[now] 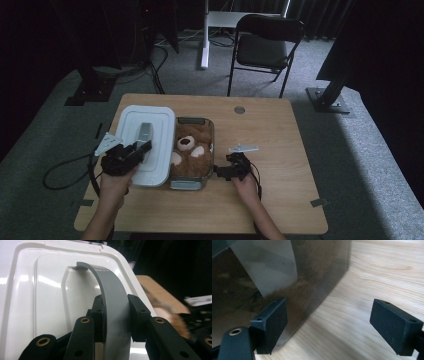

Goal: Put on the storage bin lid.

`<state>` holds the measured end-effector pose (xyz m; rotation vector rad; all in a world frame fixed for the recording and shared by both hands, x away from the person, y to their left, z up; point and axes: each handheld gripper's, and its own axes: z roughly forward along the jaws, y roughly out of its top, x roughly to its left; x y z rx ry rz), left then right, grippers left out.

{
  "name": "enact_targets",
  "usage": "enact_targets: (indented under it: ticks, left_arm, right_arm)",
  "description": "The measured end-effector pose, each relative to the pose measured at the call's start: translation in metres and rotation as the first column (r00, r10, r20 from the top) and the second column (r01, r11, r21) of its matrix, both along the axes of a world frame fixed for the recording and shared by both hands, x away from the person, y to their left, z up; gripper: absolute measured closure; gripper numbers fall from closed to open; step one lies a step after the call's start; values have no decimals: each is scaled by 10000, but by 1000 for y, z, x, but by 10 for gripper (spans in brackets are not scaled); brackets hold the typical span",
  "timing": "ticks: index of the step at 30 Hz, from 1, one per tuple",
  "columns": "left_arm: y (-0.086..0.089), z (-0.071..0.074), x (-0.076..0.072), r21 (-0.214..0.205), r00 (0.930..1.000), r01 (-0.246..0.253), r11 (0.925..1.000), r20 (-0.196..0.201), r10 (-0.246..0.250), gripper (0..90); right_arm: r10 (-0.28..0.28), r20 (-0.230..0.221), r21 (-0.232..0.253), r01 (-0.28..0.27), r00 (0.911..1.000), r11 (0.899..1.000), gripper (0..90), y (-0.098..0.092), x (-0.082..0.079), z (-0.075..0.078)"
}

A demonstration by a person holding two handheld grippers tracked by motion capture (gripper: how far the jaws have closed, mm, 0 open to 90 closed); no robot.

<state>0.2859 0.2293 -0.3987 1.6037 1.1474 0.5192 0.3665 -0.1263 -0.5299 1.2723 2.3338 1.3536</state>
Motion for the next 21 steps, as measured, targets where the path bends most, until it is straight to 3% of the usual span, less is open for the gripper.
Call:
enact_targets:
  ticks: [3,6,8,10,15,21]
  left_arm:
    - [-21,2,5,39,9979,643,9979,-104,-643,707]
    - [-33,3,9,77,9951,973,9952,-209,-971,706]
    - [-41,3,13,257,9916,1261,9917,-307,-1253,707]
    - [-48,2,20,276,9869,1547,9876,-510,-1532,706]
    - [-62,-5,36,79,9789,1816,9833,-964,-1800,707]
    - [-80,-18,50,274,9732,1902,9814,-1366,-1848,706]
  right_arm:
    - [-26,176,-213,29,9998,9998,136,13,-6,1]
    - [-154,283,-240,160,9995,9996,136,19,-9,0]
    - [465,10,-167,-465,9989,9988,137,25,-9,-1]
    - [630,25,-251,-630,9980,9977,136,27,-10,-1]
    - [388,121,99,-390,9992,9992,133,18,-9,1]
    - [-71,173,250,67,9998,9997,133,2,-5,3]
